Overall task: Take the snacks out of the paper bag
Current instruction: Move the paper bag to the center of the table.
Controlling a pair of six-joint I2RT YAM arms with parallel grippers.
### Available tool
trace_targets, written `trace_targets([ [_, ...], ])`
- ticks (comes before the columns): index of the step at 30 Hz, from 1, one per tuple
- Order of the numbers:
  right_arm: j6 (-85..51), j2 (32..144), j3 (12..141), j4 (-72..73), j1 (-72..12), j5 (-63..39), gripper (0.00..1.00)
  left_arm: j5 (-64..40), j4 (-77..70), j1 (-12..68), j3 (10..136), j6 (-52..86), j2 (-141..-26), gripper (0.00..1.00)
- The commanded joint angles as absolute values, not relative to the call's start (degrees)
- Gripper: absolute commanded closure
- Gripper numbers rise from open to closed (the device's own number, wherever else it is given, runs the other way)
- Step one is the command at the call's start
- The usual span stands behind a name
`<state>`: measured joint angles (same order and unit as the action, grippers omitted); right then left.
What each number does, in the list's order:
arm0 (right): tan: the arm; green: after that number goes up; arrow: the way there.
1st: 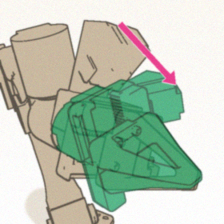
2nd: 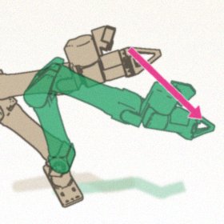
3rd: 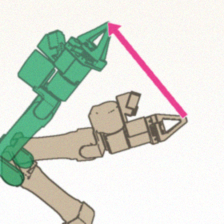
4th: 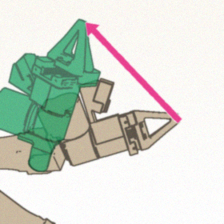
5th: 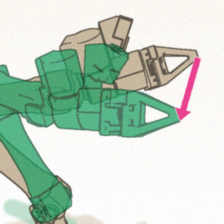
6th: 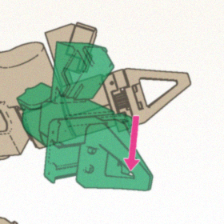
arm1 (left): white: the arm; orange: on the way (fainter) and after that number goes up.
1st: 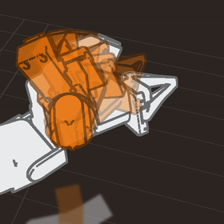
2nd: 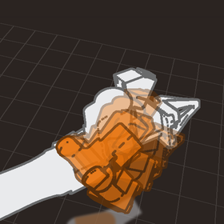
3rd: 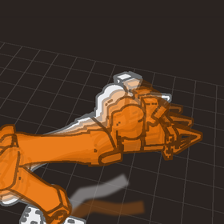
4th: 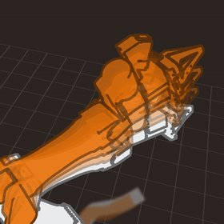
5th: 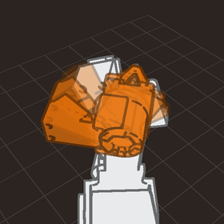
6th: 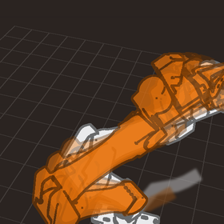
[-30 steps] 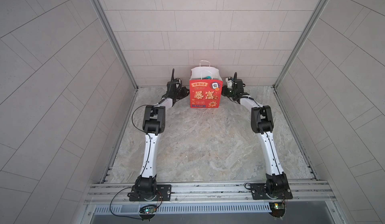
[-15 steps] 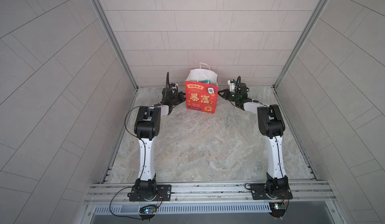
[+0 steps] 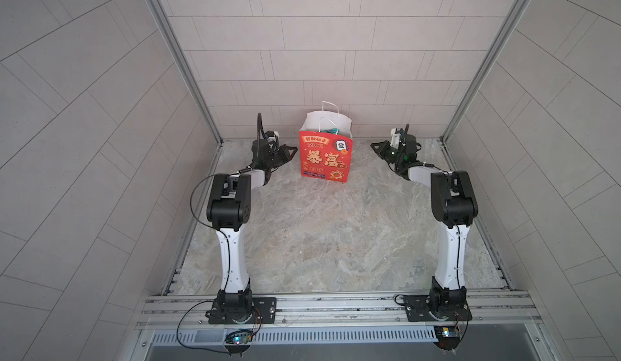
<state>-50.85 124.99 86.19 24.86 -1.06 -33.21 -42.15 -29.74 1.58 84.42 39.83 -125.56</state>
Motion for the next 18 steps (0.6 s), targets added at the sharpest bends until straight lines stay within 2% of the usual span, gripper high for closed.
trace_targets([
  [1,-47.7,124.7,90.3,17.7,-2.2,-30.8,1.0,-42.0,-14.3,1.0,96.3,31.3,-129.8,1.0],
  [11,-44.9,132.1,100.6,10.7,-4.4,-33.9,1.0,-45.5,0.8,3.5,123.5,28.0,-147.8,1.0],
  [18,-46.7,135.5,104.4,10.6,-5.5,-35.1,1.0,-46.6,0.0,5.1,135.2,31.9,-157.0,1.0],
])
